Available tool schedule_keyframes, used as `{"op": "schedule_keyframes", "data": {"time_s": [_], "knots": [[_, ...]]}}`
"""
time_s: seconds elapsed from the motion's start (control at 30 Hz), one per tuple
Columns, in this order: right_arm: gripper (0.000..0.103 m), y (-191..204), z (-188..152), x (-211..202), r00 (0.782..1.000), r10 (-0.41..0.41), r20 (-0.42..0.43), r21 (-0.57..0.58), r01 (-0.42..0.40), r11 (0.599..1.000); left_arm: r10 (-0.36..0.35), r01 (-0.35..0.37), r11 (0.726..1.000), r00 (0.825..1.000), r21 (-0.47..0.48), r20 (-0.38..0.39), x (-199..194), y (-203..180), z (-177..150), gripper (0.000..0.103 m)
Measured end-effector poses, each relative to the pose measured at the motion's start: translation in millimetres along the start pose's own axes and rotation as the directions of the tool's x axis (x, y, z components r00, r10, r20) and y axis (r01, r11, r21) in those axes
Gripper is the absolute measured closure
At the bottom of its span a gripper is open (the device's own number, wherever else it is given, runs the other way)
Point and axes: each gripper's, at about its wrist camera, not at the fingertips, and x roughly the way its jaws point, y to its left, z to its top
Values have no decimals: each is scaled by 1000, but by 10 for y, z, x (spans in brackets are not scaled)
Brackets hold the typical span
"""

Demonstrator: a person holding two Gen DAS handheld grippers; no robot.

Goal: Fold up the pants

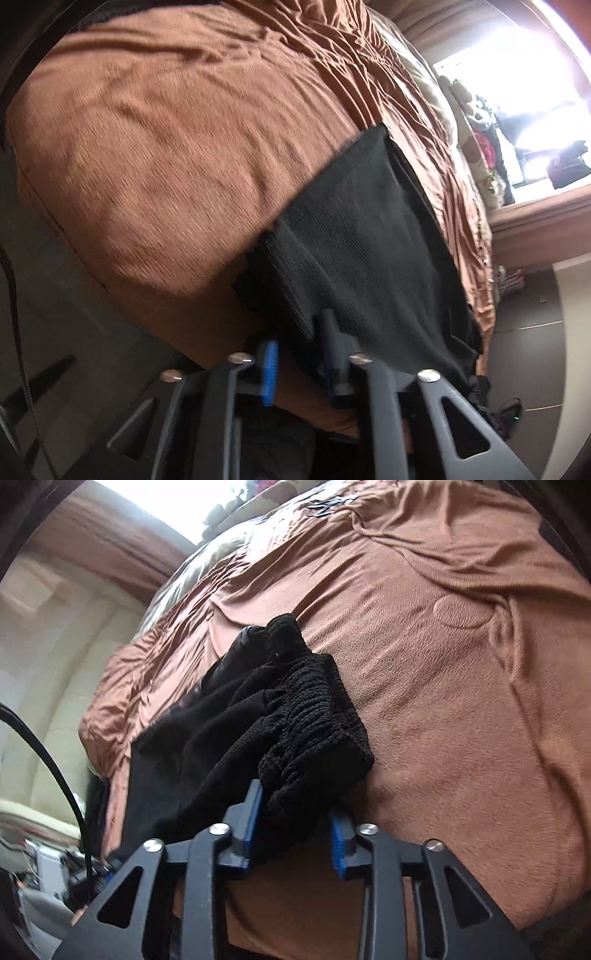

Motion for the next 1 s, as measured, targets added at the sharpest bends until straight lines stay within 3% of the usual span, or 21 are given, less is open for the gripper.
{"op": "schedule_keyframes", "data": {"time_s": [0.1, 0.23, 0.47, 0.67, 0.77, 0.83, 0.9, 1.0], "knots": [[57, 67, 31, -136, 999, -29, 25, -48, 30, 998, 24, -25, 1000, 999, 17, 37, -120, 16, 83, 60], [46, 225, 126, -309, 996, -47, 72, -107, 55, 993, 38, -40, 998, 997, 39, 65, -192, 31, 192, 59], [46, 468, 286, -361, 993, -77, 86, -204, 93, 975, 56, -65, 993, 994, 95, 92, -196, -119, 346, 58], [46, 674, 471, -117, 988, -144, 54, -296, 154, 943, 66, -81, 985, 993, 151, 100, -178, -296, 482, 58], [37, 750, 582, 44, 982, -184, 32, -328, 185, 927, 59, -75, 983, 993, 167, 100, -168, -371, 575, 58], [34, 828, 630, 131, 980, -199, 28, -356, 196, 914, 57, -75, 982, 993, 175, 105, -161, -417, 638, 55], [34, 931, 670, 215, 979, -203, 23, -388, 196, 901, 59, -80, 979, 992, 187, 114, -148, -470, 694, 43], [34, 1050, 747, 335, 972, -232, 21, -433, 219, 875, 66, -90, 975, 991, 205, 119, -101, -557, 776, 41]]}}
